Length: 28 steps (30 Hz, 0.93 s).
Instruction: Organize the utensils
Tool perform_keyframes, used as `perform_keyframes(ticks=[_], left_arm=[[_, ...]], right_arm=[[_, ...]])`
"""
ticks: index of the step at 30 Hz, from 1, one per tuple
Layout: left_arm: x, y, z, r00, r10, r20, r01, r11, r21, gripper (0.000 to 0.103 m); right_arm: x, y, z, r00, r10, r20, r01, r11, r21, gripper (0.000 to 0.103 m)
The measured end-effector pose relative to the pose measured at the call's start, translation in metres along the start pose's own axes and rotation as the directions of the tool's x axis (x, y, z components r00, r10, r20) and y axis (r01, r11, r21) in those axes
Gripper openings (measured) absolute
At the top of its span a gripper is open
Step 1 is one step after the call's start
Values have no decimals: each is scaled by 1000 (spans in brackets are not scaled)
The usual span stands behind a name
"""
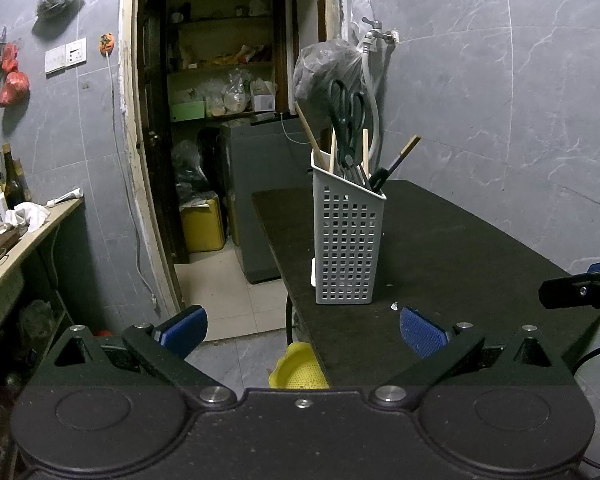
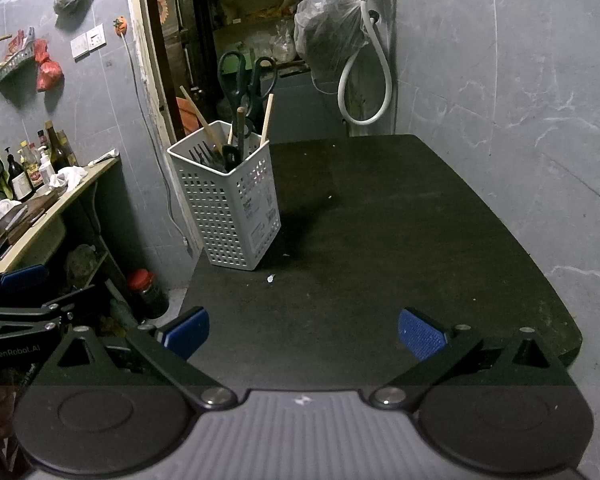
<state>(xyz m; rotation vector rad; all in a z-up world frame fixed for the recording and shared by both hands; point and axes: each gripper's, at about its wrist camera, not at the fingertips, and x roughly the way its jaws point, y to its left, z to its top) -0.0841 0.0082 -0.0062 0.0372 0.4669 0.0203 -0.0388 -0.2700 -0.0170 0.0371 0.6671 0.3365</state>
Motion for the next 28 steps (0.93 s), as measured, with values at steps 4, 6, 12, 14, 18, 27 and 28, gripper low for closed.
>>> perform_keyframes(ticks=[4, 6, 12, 14, 18, 27, 28], left_arm=[[0, 1, 0, 1000, 0, -1, 0, 1000, 0, 102], [0, 1, 0, 1000, 0, -1, 0, 1000, 0, 102], [2, 1, -1, 1000, 8, -6, -8, 1000, -2, 102], [3, 1, 0, 1000, 10, -9, -10, 1000, -7, 102], [8, 1, 0, 1000, 11, -14, -11, 1000, -8, 102], [7, 2, 1, 1000, 7, -9, -7, 1000, -8, 102], [7, 2, 1, 1000, 7, -10, -7, 1000, -8, 102]], right_arm=[[0, 0, 0, 1000, 0, 0, 0, 1000, 0, 103], [0, 0, 0, 1000, 0, -1, 0, 1000, 0, 103], [1, -1, 2, 1000, -2, -5, 2, 1000, 1, 103], [3, -2, 2, 1000, -2, -5, 2, 1000, 0, 103], [3, -3, 2, 1000, -2, -6, 2, 1000, 0, 103], [4, -5, 2, 1000, -2, -8, 2, 1000, -1, 103], [4, -5, 1, 1000, -2, -8, 2, 1000, -2, 103]])
